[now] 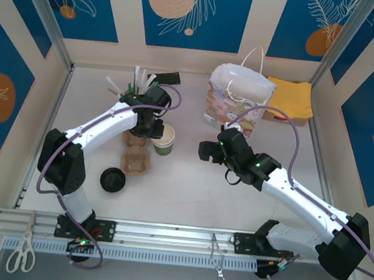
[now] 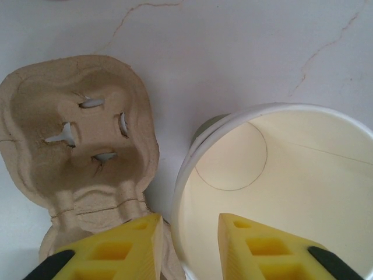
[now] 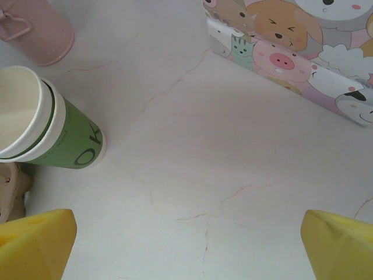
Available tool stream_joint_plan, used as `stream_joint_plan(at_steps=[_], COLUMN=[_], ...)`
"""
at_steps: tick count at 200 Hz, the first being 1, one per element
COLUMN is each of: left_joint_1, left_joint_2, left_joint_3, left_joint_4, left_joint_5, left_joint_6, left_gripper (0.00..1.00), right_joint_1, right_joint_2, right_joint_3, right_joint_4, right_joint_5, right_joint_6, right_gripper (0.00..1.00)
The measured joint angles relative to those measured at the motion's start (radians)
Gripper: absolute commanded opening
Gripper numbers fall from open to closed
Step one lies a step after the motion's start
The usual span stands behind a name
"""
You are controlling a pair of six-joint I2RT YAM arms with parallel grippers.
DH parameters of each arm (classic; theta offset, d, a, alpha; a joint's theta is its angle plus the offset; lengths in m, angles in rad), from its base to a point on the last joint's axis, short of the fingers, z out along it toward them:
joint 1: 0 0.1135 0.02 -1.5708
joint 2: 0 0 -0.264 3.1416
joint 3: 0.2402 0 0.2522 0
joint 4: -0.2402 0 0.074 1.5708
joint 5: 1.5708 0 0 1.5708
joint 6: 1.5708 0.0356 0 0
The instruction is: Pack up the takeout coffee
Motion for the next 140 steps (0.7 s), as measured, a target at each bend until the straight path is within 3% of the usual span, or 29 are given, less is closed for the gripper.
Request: stream_joint_plan(at_steps=[48,140], left_joint_1=[0.003,0.023], left_joint_2=[0.007,0.004], left_joint_3=[0.000,-0.005], left_joint_4=[0.003,0.016], left_joint_5=[0.000,0.028], left_joint_6=[0.004,0.006], left_gripper=[0.15,0.05], right_joint_1=[0.000,0.000], right_joint_2=[0.000,0.008], right_joint_3=[0.000,0.006], right_joint_4=[0.000,0.000], right_joint_5=[0.000,0.000], right_joint_6=[0.000,0.000], right_gripper=[0.99,0.99])
